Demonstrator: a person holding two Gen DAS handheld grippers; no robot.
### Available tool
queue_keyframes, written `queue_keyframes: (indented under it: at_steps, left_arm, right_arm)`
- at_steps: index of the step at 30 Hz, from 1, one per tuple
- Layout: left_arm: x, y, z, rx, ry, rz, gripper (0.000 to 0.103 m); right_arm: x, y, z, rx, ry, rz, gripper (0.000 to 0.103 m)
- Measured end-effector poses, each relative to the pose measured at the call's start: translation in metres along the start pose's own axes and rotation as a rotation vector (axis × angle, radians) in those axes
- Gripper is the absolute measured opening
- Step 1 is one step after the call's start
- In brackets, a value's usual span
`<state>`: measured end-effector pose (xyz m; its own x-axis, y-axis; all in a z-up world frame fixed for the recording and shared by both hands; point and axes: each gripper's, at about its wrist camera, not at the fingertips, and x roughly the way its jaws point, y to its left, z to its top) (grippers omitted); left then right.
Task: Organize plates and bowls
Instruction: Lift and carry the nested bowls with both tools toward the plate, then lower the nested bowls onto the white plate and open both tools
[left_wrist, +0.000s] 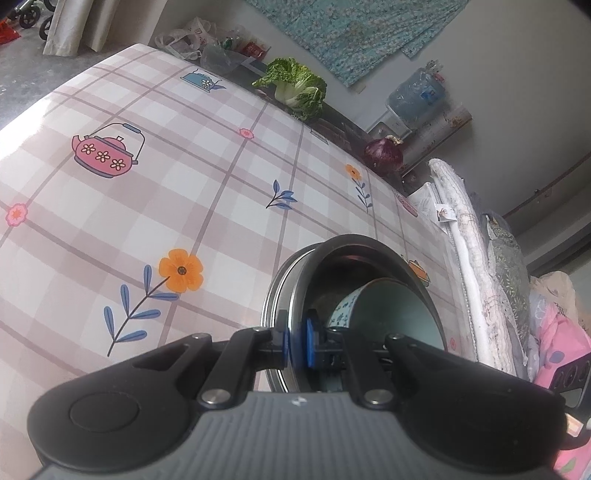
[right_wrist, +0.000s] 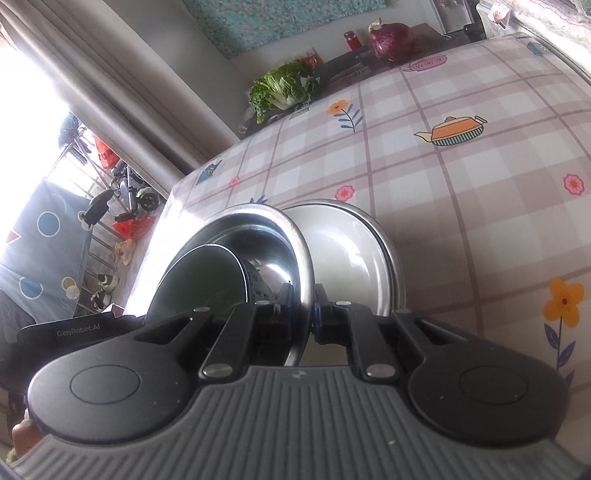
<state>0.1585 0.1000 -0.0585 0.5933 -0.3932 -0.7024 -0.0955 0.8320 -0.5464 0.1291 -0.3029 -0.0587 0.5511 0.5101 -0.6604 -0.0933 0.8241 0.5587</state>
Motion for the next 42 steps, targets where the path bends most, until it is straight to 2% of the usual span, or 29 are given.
queue_keyframes:
  at_steps: [7,16,20,22,27,30,34,38,42]
  left_arm:
    - [0.012,0.002,-0.005,0.001,0.033,-0.008,0.010]
    - [0.010,-0.007,-0.007,0.046,0.021,0.000,0.013]
    - [0.002,-0.014,-0.007,0.089,-0.002,0.019,0.016]
    - [-0.004,-0.018,-0.008,0.122,-0.019,0.034,0.022]
    - [-0.024,-0.027,-0.011,0.211,-0.081,0.068,0.051]
    - [-0.037,-0.031,-0.016,0.266,-0.124,0.097,0.059]
    - [-0.052,-0.034,-0.025,0.327,-0.169,0.121,0.068]
    - [-0.065,-0.036,-0.040,0.403,-0.226,0.150,0.087]
    - [-0.070,-0.035,-0.063,0.498,-0.294,0.259,0.093]
  right_arm:
    - [0.002,-0.005,-0.003,-0.031,0.004,-0.053,0.011]
    - [-0.002,-0.009,-0.001,-0.072,-0.026,-0.095,0.014]
    - [-0.011,-0.006,0.003,-0.103,-0.054,-0.102,0.023]
    - [-0.016,-0.003,0.006,-0.120,-0.073,-0.104,0.029]
    - [-0.030,-0.006,0.010,-0.102,-0.103,-0.074,0.035]
    - [-0.040,-0.007,0.009,-0.092,-0.123,-0.055,0.043]
    - [-0.055,-0.005,0.005,-0.095,-0.149,-0.036,0.047]
    - [-0.068,-0.001,-0.004,-0.107,-0.166,-0.028,0.054]
    - [-0.081,0.004,-0.022,-0.160,-0.175,-0.055,0.063]
